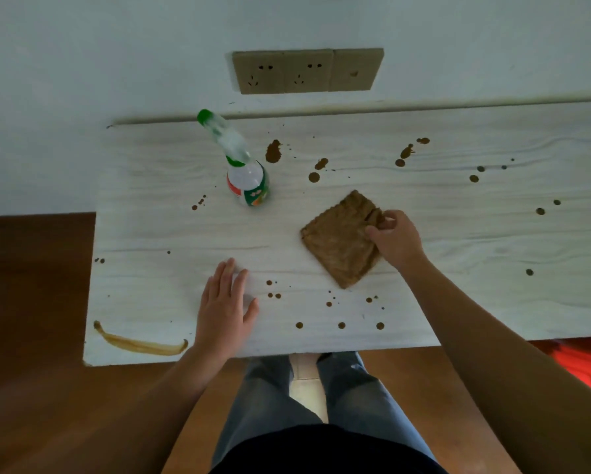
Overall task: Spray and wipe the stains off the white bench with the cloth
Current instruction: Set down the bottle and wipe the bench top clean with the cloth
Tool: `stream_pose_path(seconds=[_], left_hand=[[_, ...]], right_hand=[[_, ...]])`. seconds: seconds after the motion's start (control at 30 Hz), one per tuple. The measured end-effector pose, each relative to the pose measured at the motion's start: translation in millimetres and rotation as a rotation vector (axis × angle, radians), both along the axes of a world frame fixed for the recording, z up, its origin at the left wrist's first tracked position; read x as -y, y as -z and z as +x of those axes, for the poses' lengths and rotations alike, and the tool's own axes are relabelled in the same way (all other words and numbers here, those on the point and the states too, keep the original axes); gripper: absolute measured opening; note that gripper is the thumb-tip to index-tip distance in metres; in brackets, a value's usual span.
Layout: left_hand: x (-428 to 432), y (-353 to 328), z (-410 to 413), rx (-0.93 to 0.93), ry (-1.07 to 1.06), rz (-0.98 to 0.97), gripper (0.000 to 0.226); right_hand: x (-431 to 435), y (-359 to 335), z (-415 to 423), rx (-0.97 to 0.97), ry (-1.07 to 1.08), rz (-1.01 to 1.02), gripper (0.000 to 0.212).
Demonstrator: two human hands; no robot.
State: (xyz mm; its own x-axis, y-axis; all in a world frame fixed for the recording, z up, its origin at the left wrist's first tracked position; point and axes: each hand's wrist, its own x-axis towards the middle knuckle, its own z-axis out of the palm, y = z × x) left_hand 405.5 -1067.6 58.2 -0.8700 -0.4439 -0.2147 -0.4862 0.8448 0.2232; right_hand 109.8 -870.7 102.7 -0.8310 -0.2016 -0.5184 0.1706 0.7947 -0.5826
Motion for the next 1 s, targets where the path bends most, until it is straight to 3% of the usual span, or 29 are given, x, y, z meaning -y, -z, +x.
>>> stream_pose_path(seconds=[0.23,0.33,0.5,0.63,0.73,0.83,0.93,1.0], left_hand=[[-7.9,5.4,1.3,0.042,0.019,-0.047,0.068],[-11.8,9.4,2.5,0.04,0.026,-0.066,0.069],[-16.1,6.9,0.8,0.019,-0.012,-0.072,0.066],[-14.2,0.6,-1.2,0.02,-0.057,-0.052,0.066],[-13.7,-1.2,-1.9,0.03,-0.063,-0.037,0.067],[-13.7,-1.4,-1.0,0.034,-0.057,-0.037,0.067],[-12.7,0.3,-0.2,0.033,-0.048,-0.038,0.066],[-11.8,0.9,0.6,0.029,-0.047,-0.032,0.066]], right_hand=[[8.4,2.4,0.2,-0.004,-0.202,-0.039,0.02],[0.1,1.0,0.7,-0.015,-0.241,-0.058,0.025],[0.2,2.4,-0.9,0.162,-0.127,-0.134,0.049],[11.0,-1.1,3.8,0.266,-0.104,-0.158,0.027],[18.4,-10.0,10.4,0.286,-0.11,-0.191,0.027],[23.8,-25.4,15.6,0.173,-0.158,-0.284,0.025],[29.9,-48.3,21.9,-0.125,-0.365,-0.318,0.018],[34.1,-59.9,28.6,-0.224,-0.52,-0.343,0.017]])
